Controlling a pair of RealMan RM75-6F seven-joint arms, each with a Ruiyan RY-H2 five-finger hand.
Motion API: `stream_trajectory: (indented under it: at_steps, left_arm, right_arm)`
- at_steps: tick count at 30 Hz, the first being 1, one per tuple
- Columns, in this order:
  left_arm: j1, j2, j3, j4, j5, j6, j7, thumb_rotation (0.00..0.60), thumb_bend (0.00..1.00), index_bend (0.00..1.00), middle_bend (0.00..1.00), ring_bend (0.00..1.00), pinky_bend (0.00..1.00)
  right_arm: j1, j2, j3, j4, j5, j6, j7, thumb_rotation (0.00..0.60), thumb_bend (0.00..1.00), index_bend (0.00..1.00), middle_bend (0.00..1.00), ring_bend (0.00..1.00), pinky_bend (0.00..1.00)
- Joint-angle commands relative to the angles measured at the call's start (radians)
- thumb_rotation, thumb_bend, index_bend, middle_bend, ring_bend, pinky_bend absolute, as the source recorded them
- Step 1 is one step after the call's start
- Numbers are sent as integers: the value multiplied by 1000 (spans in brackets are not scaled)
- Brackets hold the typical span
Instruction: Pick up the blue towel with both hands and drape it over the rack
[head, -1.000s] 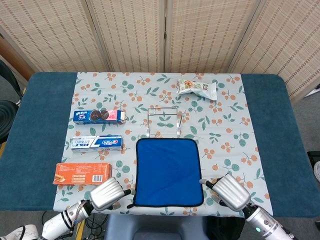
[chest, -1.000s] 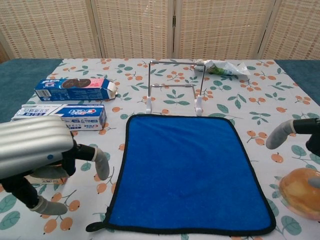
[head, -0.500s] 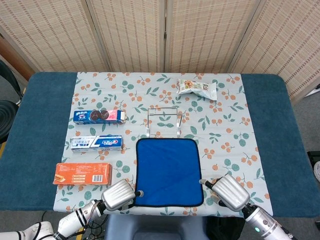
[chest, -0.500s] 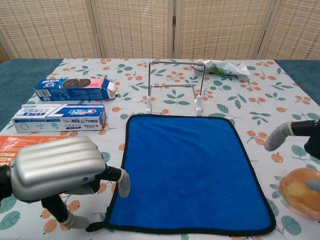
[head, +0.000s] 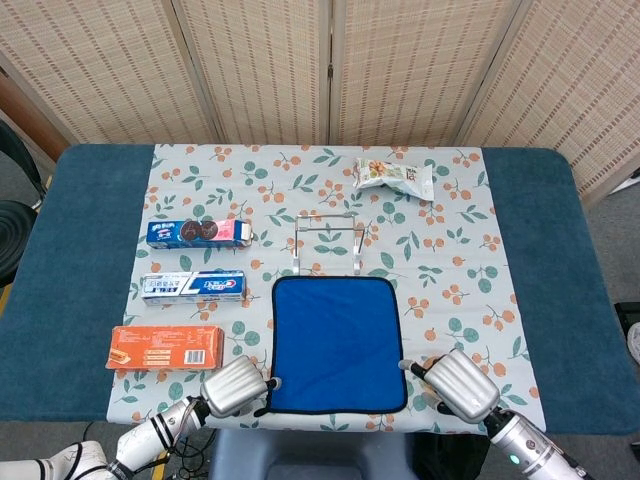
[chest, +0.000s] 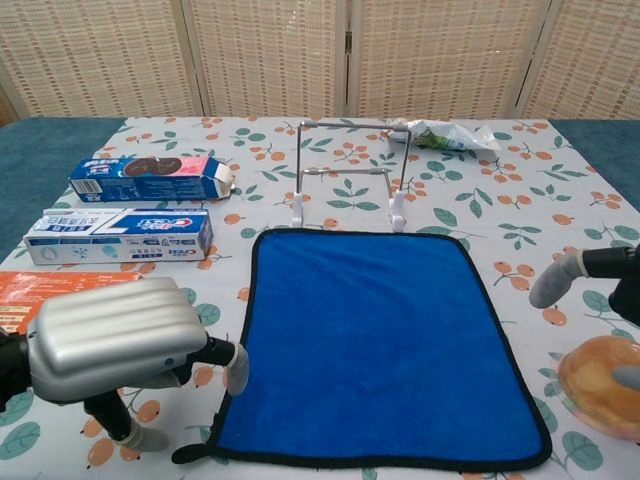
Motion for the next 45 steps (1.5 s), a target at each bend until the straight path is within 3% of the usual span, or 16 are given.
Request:
stream_trajectory:
  at_steps: [1, 19, 30, 45]
  left_arm:
    - [-6, -15, 2, 13, -7, -2, -9, 600, 94, 383, 1000, 943, 1000]
    - [-38, -110, -20, 73, -82, -14, -44, 600, 102, 410, 1000, 943, 1000]
    - [-55, -132, -20, 94, -107, -13, -88, 600, 339, 556, 1000, 950, 1000]
    - [-65, -150, -10, 102, -138, -14, -105, 600, 426, 644, 1000, 950, 1000]
  right_arm:
    - [0, -1, -1, 1, 2, 1, 2, 600, 260, 308, 858, 796, 950]
    - [1, -3, -8, 14, 12, 17, 14, 600, 261, 308, 859, 796, 949]
    - [6, -8, -9, 22, 16, 19, 25, 600, 261, 308, 859, 796, 949]
    - [36, -56, -12, 56, -1, -20, 10, 600, 282, 342, 875, 812, 970]
